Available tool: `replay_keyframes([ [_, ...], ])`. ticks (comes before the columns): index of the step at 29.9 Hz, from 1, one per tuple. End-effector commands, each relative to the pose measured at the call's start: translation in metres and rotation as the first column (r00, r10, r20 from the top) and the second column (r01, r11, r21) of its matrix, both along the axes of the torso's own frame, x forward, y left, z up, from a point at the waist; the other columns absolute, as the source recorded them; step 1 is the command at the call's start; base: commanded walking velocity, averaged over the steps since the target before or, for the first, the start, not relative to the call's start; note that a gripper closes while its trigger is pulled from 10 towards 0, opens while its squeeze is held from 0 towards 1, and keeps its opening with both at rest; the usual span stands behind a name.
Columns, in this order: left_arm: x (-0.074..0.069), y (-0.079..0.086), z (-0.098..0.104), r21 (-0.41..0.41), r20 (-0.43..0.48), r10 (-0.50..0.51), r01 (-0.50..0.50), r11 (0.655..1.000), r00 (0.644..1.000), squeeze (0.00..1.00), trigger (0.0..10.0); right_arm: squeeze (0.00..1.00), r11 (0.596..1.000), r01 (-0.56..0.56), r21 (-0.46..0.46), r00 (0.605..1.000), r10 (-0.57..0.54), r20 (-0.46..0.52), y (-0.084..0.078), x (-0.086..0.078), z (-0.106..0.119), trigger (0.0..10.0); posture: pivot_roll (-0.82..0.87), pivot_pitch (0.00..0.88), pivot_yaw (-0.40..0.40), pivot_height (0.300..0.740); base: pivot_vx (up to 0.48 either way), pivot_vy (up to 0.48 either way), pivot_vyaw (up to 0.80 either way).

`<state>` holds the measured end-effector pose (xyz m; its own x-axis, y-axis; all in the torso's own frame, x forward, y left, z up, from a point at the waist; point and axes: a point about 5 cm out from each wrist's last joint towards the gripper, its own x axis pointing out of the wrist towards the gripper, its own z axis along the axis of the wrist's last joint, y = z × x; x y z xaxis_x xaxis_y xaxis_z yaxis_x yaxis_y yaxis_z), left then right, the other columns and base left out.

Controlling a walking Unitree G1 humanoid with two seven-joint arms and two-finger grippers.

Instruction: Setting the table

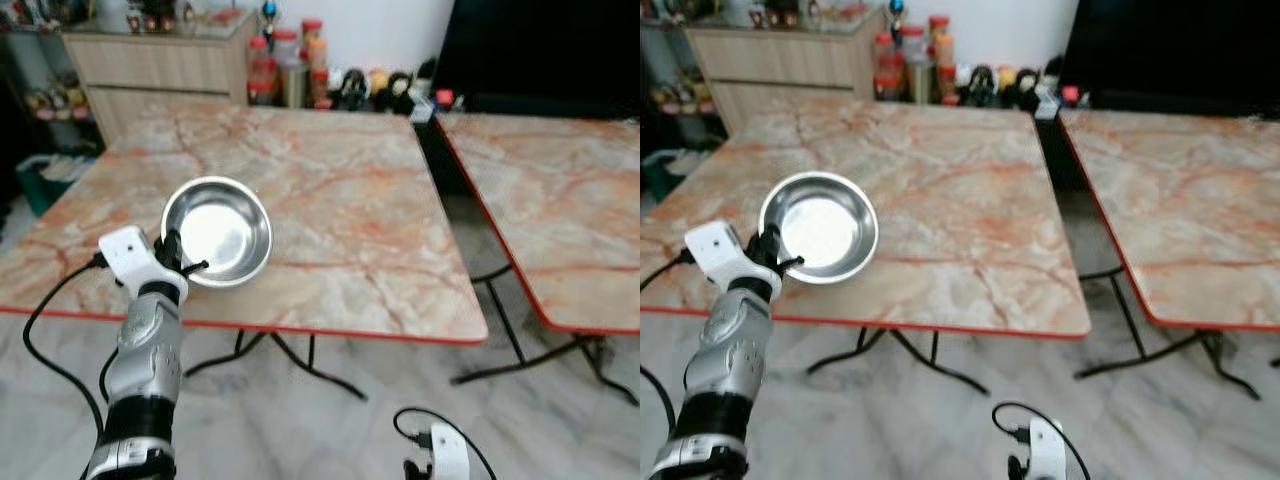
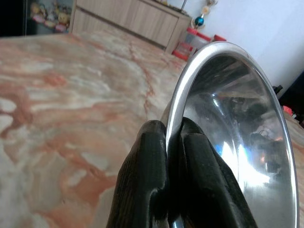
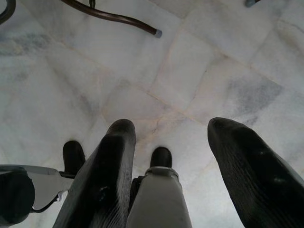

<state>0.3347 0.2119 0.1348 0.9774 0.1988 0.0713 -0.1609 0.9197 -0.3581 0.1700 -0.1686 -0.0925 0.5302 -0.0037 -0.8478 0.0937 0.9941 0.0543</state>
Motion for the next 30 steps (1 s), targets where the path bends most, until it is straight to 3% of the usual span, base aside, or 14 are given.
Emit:
replay_keyframes([
  [1,0.0013,-0.0018,0.0016,-0.061,-0.003,0.005,-0.006,0.998,1.000,0.00,10.0,0.00,1.000,0.004,-0.011,1.000,-0.004,0.003,-0.0044,0.0006,0.0007,10.0,0.07,0.000,-0.046,0.740,0.000,0.000,0.00],
  [5,0.0041,-0.0014,0.0035,-0.124,-0.008,0.018,-0.019,0.992,1.000,0.00,10.0,0.00,1.000,0.003,-0.010,1.000,-0.003,0.001,-0.0041,0.0006,0.0006,10.0,0.07,0.000,-0.047,0.740,0.000,0.000,0.00],
  [10,0.0075,-0.0035,0.0037,-0.058,-0.036,0.013,-0.015,0.998,0.999,0.00,10.0,0.00,1.000,0.003,-0.010,1.000,-0.003,0.002,-0.0038,0.0010,0.0007,10.0,0.07,0.000,-0.046,0.740,0.000,0.000,0.00],
  [30,0.0060,-0.0026,0.0035,-0.042,-0.041,0.014,-0.016,0.999,0.999,0.00,10.0,0.00,1.000,0.003,-0.006,1.000,-0.003,0.003,-0.0033,0.0008,0.0007,10.0,0.07,0.000,-0.042,0.740,0.301,0.000,0.00],
])
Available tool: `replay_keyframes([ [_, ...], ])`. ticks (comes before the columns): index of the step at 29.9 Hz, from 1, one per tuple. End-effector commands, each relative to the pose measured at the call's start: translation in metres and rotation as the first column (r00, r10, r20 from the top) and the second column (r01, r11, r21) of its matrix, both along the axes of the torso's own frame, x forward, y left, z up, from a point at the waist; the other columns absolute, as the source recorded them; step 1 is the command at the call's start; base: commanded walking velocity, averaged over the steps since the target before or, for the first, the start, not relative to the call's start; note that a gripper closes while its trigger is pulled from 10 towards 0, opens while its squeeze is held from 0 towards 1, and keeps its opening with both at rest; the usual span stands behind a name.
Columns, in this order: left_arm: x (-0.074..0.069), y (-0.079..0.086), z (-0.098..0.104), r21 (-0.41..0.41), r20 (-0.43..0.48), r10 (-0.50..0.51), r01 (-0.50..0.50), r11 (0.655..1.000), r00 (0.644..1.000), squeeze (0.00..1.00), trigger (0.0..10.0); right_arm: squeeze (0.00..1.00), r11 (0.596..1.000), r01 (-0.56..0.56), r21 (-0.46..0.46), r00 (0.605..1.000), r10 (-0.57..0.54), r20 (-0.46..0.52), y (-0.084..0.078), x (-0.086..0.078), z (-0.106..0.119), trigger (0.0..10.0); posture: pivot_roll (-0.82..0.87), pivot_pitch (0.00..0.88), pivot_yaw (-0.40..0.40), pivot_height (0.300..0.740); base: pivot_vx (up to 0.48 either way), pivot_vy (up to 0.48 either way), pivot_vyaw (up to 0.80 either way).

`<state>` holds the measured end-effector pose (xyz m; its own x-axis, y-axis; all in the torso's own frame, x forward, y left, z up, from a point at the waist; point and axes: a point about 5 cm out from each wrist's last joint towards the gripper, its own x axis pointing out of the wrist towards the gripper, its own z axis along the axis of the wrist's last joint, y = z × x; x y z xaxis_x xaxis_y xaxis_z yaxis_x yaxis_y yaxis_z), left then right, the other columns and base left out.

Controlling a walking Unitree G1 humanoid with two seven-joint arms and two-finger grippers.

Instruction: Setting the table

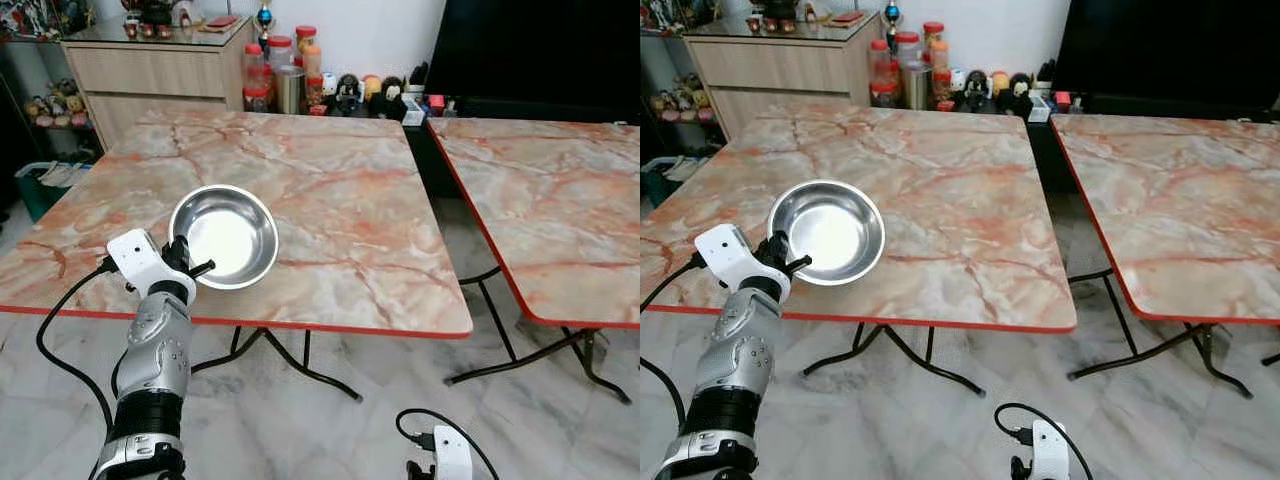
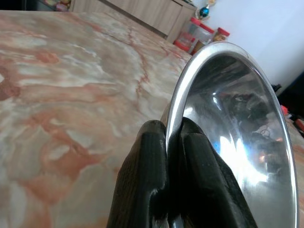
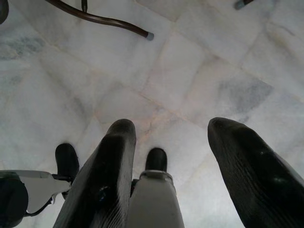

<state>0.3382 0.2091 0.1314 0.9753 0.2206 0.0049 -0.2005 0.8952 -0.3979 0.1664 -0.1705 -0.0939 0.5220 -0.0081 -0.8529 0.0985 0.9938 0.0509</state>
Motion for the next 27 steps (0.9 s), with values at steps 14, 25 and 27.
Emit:
replay_keyframes([
  [14,0.002,-0.001,0.008,0.006,0.030,-0.018,0.017,1.000,0.999,0.00,10.0,0.00,1.000,-0.011,-0.005,1.000,0.011,0.012,-0.002,0.005,0.002,10.0,0.07,0.000,-0.045,0.740,0.238,0.000,0.00],
  [25,-0.003,0.010,0.008,-0.176,0.016,0.025,-0.022,0.984,1.000,0.00,10.0,0.00,1.000,-0.013,-0.005,1.000,0.013,0.011,-0.002,0.004,0.002,10.0,0.07,0.000,-0.045,0.740,0.000,0.000,0.00],
  [27,-0.006,0.016,0.008,-0.233,-0.016,0.044,-0.047,0.971,0.999,0.00,10.0,0.00,1.000,-0.006,-0.005,1.000,0.006,0.011,-0.002,0.004,0.002,10.0,0.07,0.000,-0.043,0.740,0.000,0.000,0.00],
])
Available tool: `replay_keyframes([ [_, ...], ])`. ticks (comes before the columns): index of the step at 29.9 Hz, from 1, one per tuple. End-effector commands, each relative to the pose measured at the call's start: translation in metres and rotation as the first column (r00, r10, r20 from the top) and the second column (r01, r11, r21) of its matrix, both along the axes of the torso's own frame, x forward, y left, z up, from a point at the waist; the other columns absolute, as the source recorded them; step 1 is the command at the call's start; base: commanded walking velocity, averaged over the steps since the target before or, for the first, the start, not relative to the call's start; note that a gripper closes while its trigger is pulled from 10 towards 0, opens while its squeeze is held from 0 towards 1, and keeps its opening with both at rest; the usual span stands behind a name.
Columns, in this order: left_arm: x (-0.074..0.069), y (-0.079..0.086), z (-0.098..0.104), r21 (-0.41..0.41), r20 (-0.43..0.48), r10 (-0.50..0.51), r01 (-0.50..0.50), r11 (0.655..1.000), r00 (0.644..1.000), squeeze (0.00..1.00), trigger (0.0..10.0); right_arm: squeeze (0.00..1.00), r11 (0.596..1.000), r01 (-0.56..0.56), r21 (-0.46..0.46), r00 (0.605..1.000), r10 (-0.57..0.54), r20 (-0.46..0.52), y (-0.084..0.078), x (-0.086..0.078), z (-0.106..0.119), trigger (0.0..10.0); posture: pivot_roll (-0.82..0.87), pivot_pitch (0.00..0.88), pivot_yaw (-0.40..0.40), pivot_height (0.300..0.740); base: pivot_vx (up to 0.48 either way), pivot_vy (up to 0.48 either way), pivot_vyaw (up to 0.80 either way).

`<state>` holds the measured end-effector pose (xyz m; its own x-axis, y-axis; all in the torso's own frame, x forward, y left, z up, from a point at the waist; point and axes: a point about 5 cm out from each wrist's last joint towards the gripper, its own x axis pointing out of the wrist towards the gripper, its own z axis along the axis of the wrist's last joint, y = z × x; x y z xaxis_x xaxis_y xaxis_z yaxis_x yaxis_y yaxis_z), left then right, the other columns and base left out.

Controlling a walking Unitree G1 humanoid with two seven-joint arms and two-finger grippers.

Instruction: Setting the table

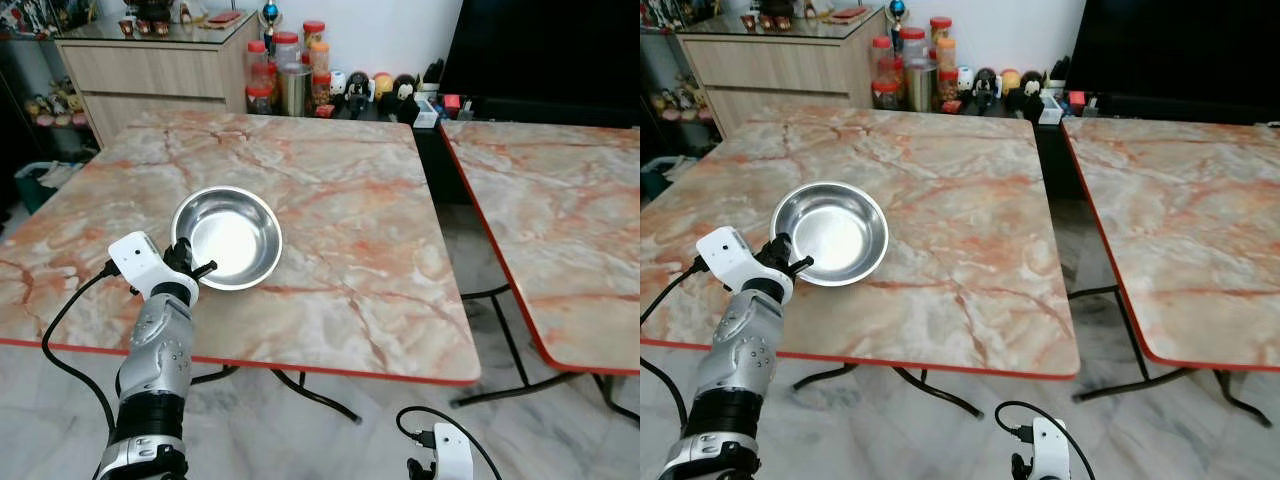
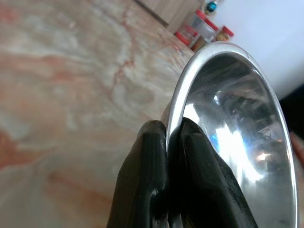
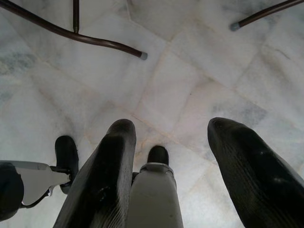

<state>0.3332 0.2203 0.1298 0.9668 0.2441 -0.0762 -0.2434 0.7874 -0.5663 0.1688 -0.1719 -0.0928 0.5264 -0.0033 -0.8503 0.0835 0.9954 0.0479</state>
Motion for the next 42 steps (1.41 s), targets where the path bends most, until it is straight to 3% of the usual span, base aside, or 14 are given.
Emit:
replay_keyframes([
  [1,-0.001,0.007,0.010,-0.044,0.011,0.025,-0.024,0.999,1.000,0.00,10.0,0.00,1.000,0.011,-0.001,1.000,-0.011,0.006,0.000,0.002,0.001,10.0,0.07,0.000,-0.042,0.740,0.000,0.000,0.00],
  [6,-0.002,0.011,0.005,-0.116,-0.107,0.016,-0.028,0.993,0.994,0.00,10.0,0.00,1.000,0.017,-0.003,1.000,-0.017,0.005,0.000,0.001,0.000,10.0,0.08,0.000,-0.038,0.740,0.000,0.000,0.00],
  [9,-0.001,0.010,0.007,-0.118,-0.134,-0.009,-0.007,0.993,0.991,0.00,10.0,0.00,1.000,0.021,-0.002,1.000,-0.021,0.004,0.000,0.001,0.000,10.0,0.08,0.000,-0.038,0.740,0.000,0.000,0.00],
  [12,-0.001,0.004,0.000,-0.116,-0.247,-0.060,0.032,0.993,0.967,0.00,10.0,0.00,1.000,0.027,-0.004,1.000,-0.027,0.004,0.000,0.000,0.000,10.0,0.07,0.000,-0.032,0.740,0.000,0.000,0.00],
  [16,-0.003,0.002,-0.002,-0.145,-0.287,-0.078,0.037,0.989,0.955,0.00,10.0,0.00,1.000,0.030,-0.003,1.000,-0.030,0.003,0.000,-0.001,0.000,10.0,0.07,0.000,-0.029,0.740,0.000,0.000,0.00],
  [27,-0.005,-0.005,-0.006,-0.195,-0.344,-0.093,0.026,0.980,0.934,0.00,10.0,0.00,1.000,0.026,-0.002,1.000,-0.026,0.000,0.001,-0.002,-0.001,10.0,0.07,0.000,-0.027,0.740,0.000,0.000,0.00],
  [42,-0.009,0.006,-0.004,-0.222,-0.353,-0.013,-0.071,0.973,0.935,0.00,10.0,0.00,0.999,0.032,-0.001,0.999,-0.032,0.005,0.001,0.000,0.000,10.0,0.08,0.000,-0.035,0.740,0.000,0.000,0.00],
])
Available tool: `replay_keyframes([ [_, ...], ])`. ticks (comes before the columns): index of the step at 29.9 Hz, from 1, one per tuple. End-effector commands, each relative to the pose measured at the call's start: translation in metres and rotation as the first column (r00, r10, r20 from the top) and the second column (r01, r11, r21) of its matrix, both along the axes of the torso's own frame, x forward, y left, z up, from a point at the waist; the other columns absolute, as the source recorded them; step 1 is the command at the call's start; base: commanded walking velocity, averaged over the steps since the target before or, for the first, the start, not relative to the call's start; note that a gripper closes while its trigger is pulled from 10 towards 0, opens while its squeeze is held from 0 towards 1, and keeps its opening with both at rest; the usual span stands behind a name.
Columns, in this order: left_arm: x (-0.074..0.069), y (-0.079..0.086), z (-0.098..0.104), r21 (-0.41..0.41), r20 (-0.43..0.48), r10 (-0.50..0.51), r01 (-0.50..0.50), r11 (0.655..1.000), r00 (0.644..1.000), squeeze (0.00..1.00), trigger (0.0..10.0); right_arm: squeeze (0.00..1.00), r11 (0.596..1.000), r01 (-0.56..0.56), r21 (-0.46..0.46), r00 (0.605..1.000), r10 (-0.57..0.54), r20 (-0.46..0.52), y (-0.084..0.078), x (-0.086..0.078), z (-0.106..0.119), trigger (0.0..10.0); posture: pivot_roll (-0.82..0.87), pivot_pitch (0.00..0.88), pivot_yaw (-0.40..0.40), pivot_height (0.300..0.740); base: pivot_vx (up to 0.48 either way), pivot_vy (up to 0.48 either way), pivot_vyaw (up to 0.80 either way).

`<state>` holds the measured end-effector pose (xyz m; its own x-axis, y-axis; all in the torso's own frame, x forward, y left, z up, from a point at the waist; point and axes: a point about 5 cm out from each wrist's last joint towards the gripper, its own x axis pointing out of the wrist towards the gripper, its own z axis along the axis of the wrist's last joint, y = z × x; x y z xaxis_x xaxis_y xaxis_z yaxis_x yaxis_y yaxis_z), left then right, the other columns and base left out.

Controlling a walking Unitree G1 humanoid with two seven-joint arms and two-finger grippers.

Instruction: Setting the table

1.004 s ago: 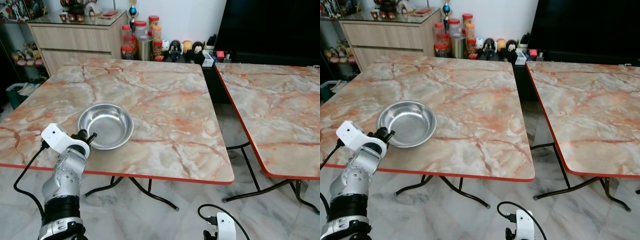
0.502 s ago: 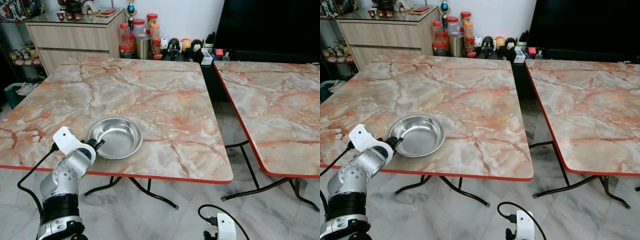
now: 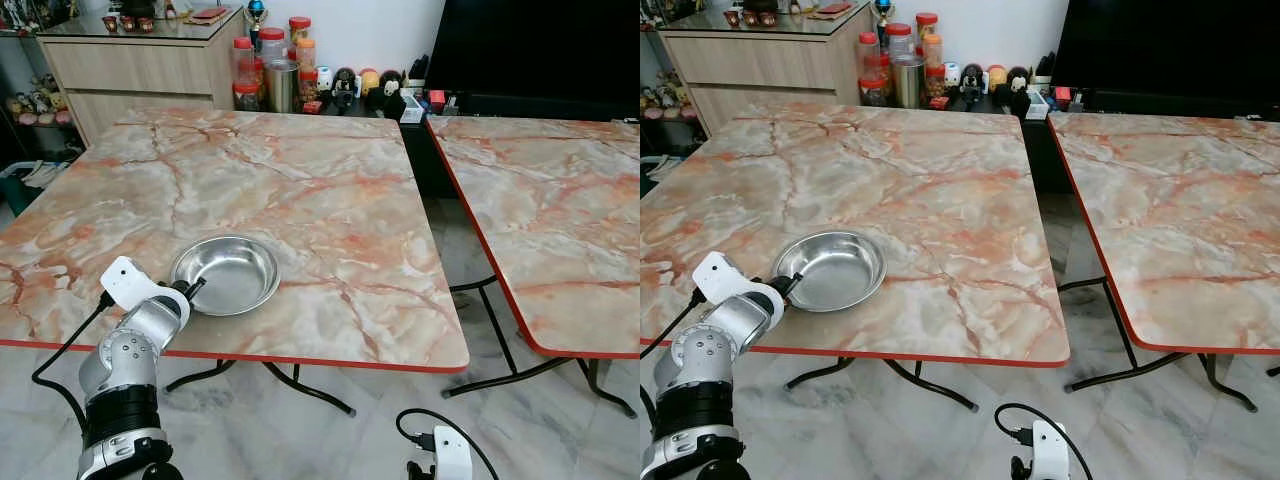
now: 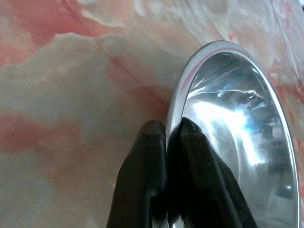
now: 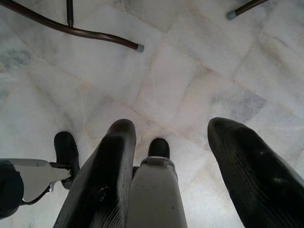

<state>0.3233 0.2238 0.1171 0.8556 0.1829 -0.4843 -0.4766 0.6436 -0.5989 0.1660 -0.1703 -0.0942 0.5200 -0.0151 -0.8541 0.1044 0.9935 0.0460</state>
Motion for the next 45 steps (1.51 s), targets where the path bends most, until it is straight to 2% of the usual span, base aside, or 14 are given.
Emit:
replay_keyframes([
  [1,0.001,0.002,0.008,0.008,0.021,0.024,-0.024,1.000,1.000,0.00,10.0,0.00,1.000,0.012,0.000,1.000,-0.012,0.012,-0.001,0.003,0.001,10.0,0.08,0.000,-0.035,0.740,0.000,0.000,0.00],
  [2,0.001,0.003,0.009,0.008,0.021,0.029,-0.029,1.000,0.999,0.00,10.0,0.00,1.000,0.011,-0.001,1.000,-0.011,0.012,-0.001,0.003,0.002,10.0,0.08,0.000,-0.035,0.740,0.000,0.000,0.00],
  [3,0.000,0.004,0.010,0.008,0.022,0.031,-0.031,0.999,0.999,0.36,10.0,0.00,1.000,0.012,-0.001,1.000,-0.012,0.013,-0.001,0.003,0.002,10.0,0.08,0.000,-0.035,0.740,0.000,0.000,0.00],
  [4,0.000,0.004,0.011,0.008,0.022,0.031,-0.031,0.999,0.999,0.36,10.0,0.00,1.000,0.012,-0.001,1.000,-0.012,0.013,-0.001,0.004,0.002,10.0,0.08,0.000,-0.037,0.740,0.000,0.000,0.00],
  [5,0.000,0.004,0.012,0.007,0.024,0.029,-0.030,1.000,0.999,0.78,10.0,0.00,1.000,0.012,-0.001,1.000,-0.012,0.014,-0.001,0.004,0.002,10.0,0.08,0.000,-0.037,0.740,0.000,0.000,0.00],
  [6,-0.001,0.004,0.012,0.007,0.027,0.022,-0.022,1.000,0.999,1.00,10.0,0.00,1.000,0.013,-0.001,1.000,-0.012,0.014,-0.001,0.004,0.002,10.0,0.08,0.000,-0.037,0.740,0.000,0.000,0.00],
  [23,-0.010,0.004,0.019,0.030,0.015,0.002,-0.003,1.000,1.000,1.00,10.0,0.00,1.000,0.010,-0.003,1.000,-0.010,0.015,-0.002,0.005,0.002,10.0,0.09,0.000,-0.047,0.740,0.000,0.000,0.00],
  [30,-0.013,0.015,0.029,0.114,0.015,0.015,-0.017,0.993,1.000,1.00,10.0,0.00,1.000,0.010,-0.004,1.000,-0.010,0.015,-0.003,0.005,0.003,10.0,0.09,0.000,-0.049,0.740,0.000,0.000,0.00],
  [31,-0.014,0.019,0.034,0.143,0.025,0.023,-0.026,0.989,0.999,0.04,10.0,0.00,1.000,0.009,-0.003,1.000,-0.009,0.016,-0.003,0.006,0.003,10.0,0.10,0.000,-0.052,0.740,0.000,0.000,0.00],
  [40,-0.018,0.040,0.059,0.292,0.108,0.052,-0.082,0.953,0.993,0.00,10.0,0.00,1.000,0.008,-0.002,1.000,-0.008,0.021,-0.002,0.008,0.004,10.0,0.10,0.000,-0.051,0.740,0.000,0.000,0.00],
  [42,-0.020,0.046,0.066,0.360,0.143,0.053,-0.102,0.927,0.988,0.00,10.0,0.00,1.000,0.009,-0.002,1.000,-0.009,0.022,-0.002,0.008,0.004,10.0,0.10,0.000,-0.051,0.740,0.000,0.000,0.00],
  [43,-0.024,0.054,0.071,0.479,0.159,0.064,-0.134,0.868,0.985,0.00,10.0,0.00,1.000,0.009,-0.002,1.000,-0.009,0.022,-0.002,0.008,0.004,10.0,0.10,0.000,-0.053,0.740,0.000,0.000,0.00],
  [44,-0.024,0.054,0.071,0.479,0.159,0.064,-0.134,0.868,0.985,0.00,10.0,0.00,1.000,0.009,-0.002,1.000,-0.009,0.022,-0.002,0.008,0.004,10.0,0.10,0.000,-0.053,0.740,0.000,0.000,0.00],
  [45,-0.025,0.058,0.070,0.527,0.163,0.066,-0.143,0.838,0.984,0.00,10.0,0.00,1.000,0.010,-0.002,1.000,-0.009,0.023,-0.002,0.008,0.004,10.0,0.10,0.000,-0.053,0.740,0.000,0.000,0.00],
])
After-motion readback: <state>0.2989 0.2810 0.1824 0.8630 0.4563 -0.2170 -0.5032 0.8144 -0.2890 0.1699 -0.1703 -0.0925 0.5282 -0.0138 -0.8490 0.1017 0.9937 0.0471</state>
